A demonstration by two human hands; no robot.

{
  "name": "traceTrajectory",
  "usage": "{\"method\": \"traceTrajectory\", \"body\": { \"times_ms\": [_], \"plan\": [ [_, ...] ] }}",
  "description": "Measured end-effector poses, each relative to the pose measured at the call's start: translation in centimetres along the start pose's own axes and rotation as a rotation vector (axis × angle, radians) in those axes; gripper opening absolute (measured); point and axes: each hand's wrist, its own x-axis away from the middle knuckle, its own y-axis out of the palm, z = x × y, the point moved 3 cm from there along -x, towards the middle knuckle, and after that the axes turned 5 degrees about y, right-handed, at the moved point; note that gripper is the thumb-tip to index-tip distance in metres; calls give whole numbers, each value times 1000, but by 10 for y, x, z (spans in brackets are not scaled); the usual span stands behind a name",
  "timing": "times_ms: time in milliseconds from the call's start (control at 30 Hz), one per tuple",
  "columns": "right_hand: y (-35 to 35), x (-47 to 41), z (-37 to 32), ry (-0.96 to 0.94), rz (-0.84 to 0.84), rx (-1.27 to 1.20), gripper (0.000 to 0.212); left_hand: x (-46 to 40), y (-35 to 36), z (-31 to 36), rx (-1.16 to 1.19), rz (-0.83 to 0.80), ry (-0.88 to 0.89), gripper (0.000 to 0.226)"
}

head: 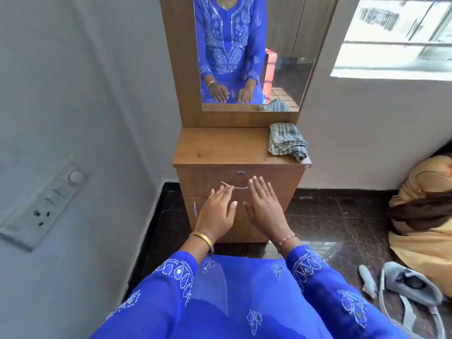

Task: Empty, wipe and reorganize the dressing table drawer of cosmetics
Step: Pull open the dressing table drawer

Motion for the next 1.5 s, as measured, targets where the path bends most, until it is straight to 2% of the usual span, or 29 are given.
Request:
{"method": "traceTrajectory", "body": {
  "times_ms": [67,133,333,533,600,767,967,1067,1233,1333,1400,1500],
  "plan": [
    [5,0,-1,-20,-206,14,59,2,-3,0,11,-71,-49,48],
    [7,-8,-1,-34,-323,46,63,3,-5,-1,31,-144,-98,47],
    [12,-37,-8,-39,-404,126,62,-3,-11,-14,103,-160,-169,47],
    [25,-46,-12,53,-530,69,65,-4,-19,-21,170,-132,-216,47],
    [26,-47,-11,49,-514,95,62,-5,-21,-24,170,-130,-225,47],
    [20,-51,-18,42,-453,124,38,-10,-23,-22,181,-117,-205,46],
    [16,-21,-15,17,-374,85,28,-11,-31,-15,101,60,-68,43],
    [13,8,-20,-8,-271,59,11,-7,-34,-16,25,106,-44,48],
    [11,44,-23,-33,-225,52,9,5,-22,-22,-134,-18,-34,56],
    [7,54,-24,-15,-225,27,21,16,-21,-18,-150,54,10,51],
    [-4,56,-28,-7,-197,-125,20,22,-25,-14,-139,66,5,46],
    [-33,51,-36,-22,34,-261,22,28,-32,-9,-122,31,-43,36]
  ]
}}
